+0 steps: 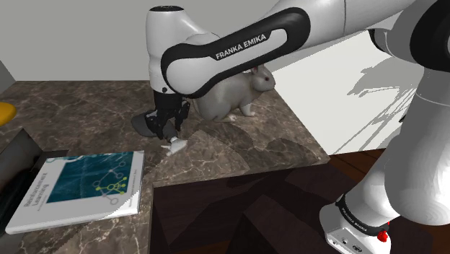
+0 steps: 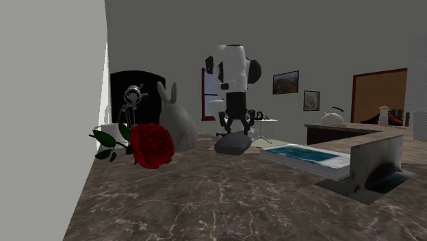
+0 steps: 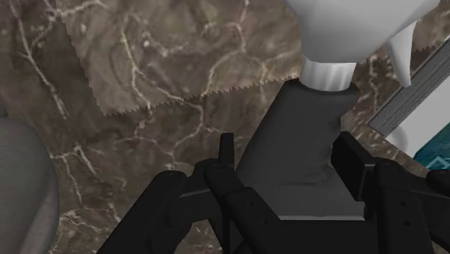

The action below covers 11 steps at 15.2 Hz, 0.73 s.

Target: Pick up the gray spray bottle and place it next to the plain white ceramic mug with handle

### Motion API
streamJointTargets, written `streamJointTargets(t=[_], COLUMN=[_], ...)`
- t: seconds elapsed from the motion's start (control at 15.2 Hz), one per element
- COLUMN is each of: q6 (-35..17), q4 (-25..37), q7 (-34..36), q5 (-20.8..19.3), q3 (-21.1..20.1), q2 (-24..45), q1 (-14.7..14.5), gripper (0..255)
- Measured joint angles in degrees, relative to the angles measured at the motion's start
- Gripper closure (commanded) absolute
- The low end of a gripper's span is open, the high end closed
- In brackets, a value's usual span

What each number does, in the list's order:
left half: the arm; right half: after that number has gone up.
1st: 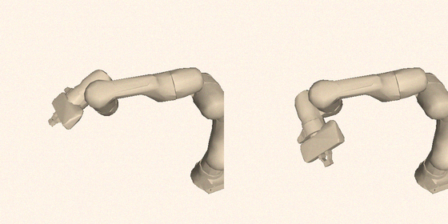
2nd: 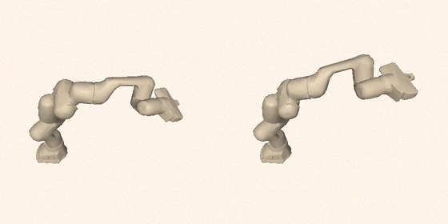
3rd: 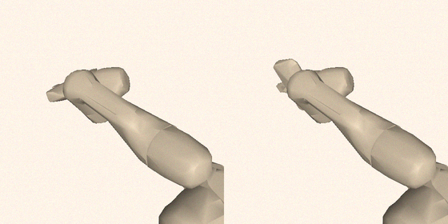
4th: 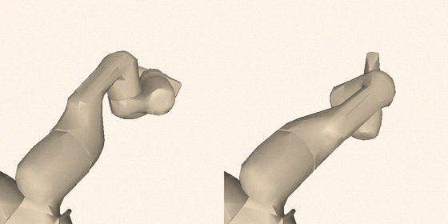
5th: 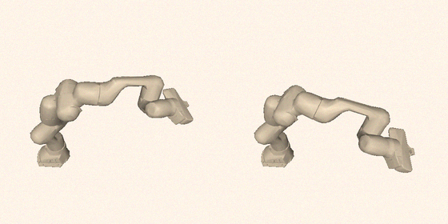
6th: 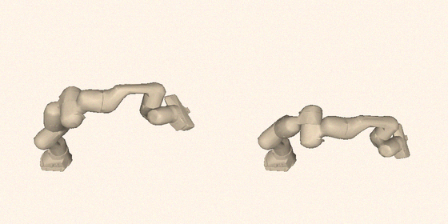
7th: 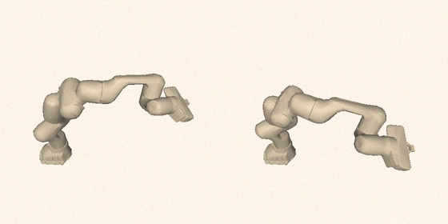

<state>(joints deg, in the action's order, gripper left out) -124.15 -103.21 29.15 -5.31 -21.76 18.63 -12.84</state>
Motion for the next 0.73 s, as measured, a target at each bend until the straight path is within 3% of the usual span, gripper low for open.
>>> streamJointTargets(t=[0.73], q6=[7.5], q4=[5.1], q7=[-0.6], q5=[1.2], q3=[-0.5], q2=[-2.6], q1=[0.2], gripper=[255])
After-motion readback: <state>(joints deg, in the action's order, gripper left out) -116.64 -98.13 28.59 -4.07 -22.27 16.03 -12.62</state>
